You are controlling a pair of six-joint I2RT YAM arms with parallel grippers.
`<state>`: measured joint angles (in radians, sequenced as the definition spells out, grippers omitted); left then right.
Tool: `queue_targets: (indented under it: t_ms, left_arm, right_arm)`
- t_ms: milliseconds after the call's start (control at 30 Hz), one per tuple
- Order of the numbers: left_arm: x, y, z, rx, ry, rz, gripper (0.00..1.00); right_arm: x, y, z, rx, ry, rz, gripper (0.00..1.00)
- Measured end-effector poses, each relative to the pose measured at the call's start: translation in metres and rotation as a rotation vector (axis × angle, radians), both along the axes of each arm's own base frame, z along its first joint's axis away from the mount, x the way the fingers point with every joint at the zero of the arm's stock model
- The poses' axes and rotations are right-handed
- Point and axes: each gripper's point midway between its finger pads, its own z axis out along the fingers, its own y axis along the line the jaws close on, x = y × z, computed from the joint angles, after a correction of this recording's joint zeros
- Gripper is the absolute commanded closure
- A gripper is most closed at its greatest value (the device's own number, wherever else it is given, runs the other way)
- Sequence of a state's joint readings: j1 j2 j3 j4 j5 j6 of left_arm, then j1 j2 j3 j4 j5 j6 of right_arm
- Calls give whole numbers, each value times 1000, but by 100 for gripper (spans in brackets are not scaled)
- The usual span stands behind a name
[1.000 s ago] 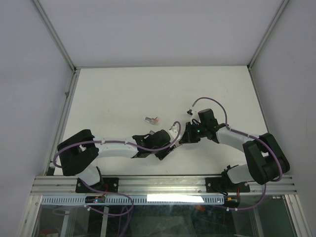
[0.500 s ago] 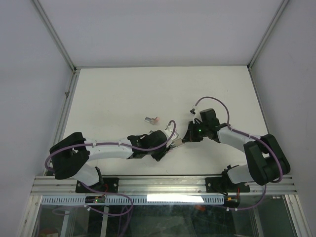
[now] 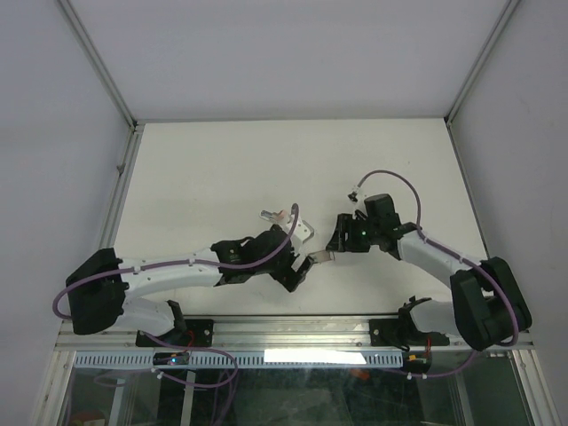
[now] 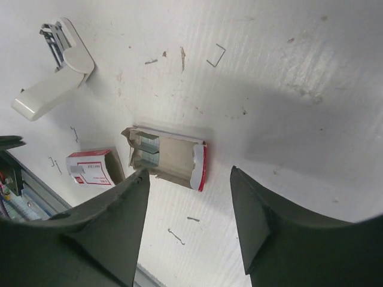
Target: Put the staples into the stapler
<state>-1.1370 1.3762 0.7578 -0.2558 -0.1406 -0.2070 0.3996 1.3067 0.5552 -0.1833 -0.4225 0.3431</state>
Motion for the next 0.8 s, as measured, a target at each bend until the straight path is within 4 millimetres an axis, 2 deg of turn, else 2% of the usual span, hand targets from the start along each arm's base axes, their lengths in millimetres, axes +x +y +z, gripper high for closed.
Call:
queue_targets:
  t_ms: [133, 233, 333, 467, 567, 633, 733, 800]
  left_arm:
    - [16, -6, 48, -122, -27, 68, 1]
    - [49, 1, 86, -220, -23, 176, 1]
    - [94, 30, 119, -301, -30, 324, 1]
    - [140, 82, 154, -377, -50, 485, 1]
    - [164, 119, 172, -417, -89, 587, 1]
    - [171, 136, 177, -422, -110, 633, 1]
    - [172, 145, 177, -411, -134, 653, 1]
    - [171, 147, 169, -391, -134, 655, 1]
  right_arm:
    - [5, -6, 15, -16, -64, -30, 39]
    - [7, -9, 25, -43, -104, -54, 44]
    - [6, 0, 33, -75, -141, -48, 52]
    - [-7, 18, 34, -97, -157, -22, 58]
    - [-11, 25, 29, -119, -156, -22, 63]
    - [-13, 29, 24, -131, -151, -17, 64]
    - [-16, 34, 14, -165, -132, -2, 64]
    - [-17, 38, 9, -187, -127, 11, 64]
